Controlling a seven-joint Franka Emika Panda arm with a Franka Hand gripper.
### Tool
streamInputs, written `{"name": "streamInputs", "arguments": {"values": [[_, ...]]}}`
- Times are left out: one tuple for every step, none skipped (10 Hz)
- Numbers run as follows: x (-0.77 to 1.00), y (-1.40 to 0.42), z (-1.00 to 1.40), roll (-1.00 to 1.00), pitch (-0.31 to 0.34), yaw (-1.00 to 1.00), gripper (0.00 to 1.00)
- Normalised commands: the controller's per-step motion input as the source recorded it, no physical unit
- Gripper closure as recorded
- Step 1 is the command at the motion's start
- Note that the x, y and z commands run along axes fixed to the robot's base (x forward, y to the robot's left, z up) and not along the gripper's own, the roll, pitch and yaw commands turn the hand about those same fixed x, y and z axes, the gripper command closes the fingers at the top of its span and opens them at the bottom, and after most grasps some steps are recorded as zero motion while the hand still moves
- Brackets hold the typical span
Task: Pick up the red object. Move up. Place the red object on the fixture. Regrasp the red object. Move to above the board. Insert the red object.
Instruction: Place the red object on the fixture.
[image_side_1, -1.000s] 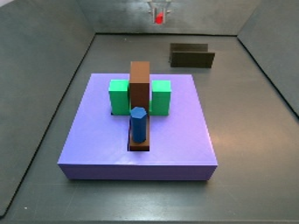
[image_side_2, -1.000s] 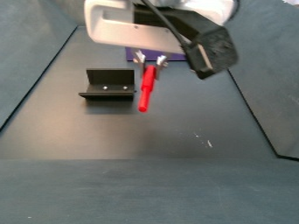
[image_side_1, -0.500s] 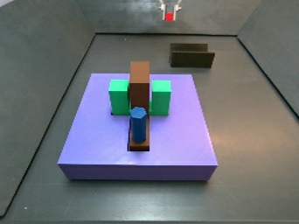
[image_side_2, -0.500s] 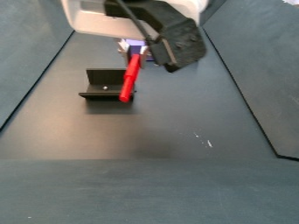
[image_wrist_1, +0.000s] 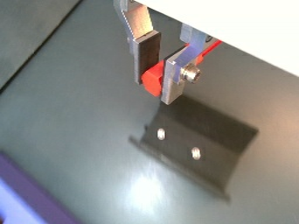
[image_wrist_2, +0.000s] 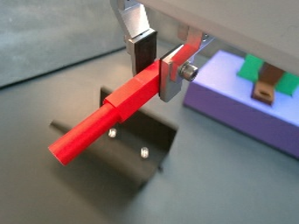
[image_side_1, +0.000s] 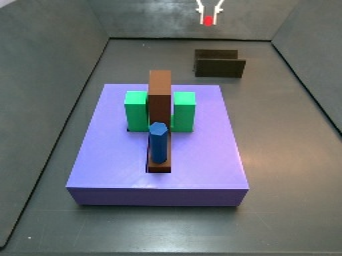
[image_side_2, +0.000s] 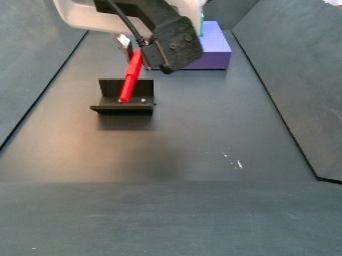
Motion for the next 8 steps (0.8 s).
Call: {"name": "streamInputs", "arguments": {"values": [[0.48,-0.43,0.0,-0.43,0.0,0.13,1.0],[0.45,-0.44,0.0,-0.43,-0.009,0.14,1.0],[0.44,-0.43,0.0,-0.43,-0.023,0.15,1.0],[0.39,-0.37,0.0,-0.48,-0.023,0.17,1.0],[0.23,-0.33,-0.06,-0.53,-0.109,0.39,1.0],[0.13,-0.27,-0.15,-0.54,-0.211,0.41,1.0],[0.07,-0.16,-0.21,-0.58,-0.26,0.39,1.0],[0.05,-0.05,-0.25,-0.63,-0.289,0.34,1.0]]}}
